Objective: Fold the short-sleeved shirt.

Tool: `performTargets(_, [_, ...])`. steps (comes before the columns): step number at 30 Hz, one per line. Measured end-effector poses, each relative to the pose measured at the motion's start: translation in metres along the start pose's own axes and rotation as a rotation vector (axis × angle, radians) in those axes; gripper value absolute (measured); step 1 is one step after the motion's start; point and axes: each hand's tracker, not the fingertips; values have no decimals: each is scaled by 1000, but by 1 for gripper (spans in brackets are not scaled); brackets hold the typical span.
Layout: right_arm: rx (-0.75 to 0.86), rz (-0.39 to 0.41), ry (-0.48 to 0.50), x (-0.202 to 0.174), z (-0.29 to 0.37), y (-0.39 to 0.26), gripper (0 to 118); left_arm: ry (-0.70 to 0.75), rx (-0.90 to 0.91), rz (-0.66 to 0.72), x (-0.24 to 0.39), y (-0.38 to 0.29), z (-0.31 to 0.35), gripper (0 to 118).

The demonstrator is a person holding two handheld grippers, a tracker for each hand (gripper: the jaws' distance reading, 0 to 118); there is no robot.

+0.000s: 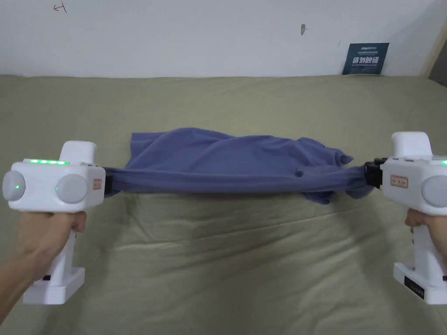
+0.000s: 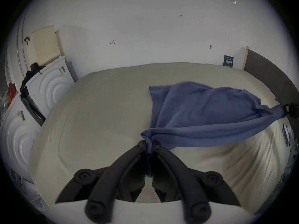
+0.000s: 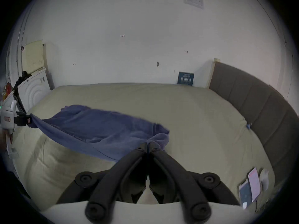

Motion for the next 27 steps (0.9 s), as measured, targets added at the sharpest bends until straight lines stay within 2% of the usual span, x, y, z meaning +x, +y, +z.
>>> performTargets(12, [-65,-28,39,5,113,-119,1,-60,-5,-38,-13,-126,96,7])
performTargets(15, [-79,-8,37,2,130,-143,1,-83,-11,-28,-16,-149,112,7])
performTargets(27, [-171,-50,37,10,106,-178,2,-112,-60,29,-20,-174,106,7])
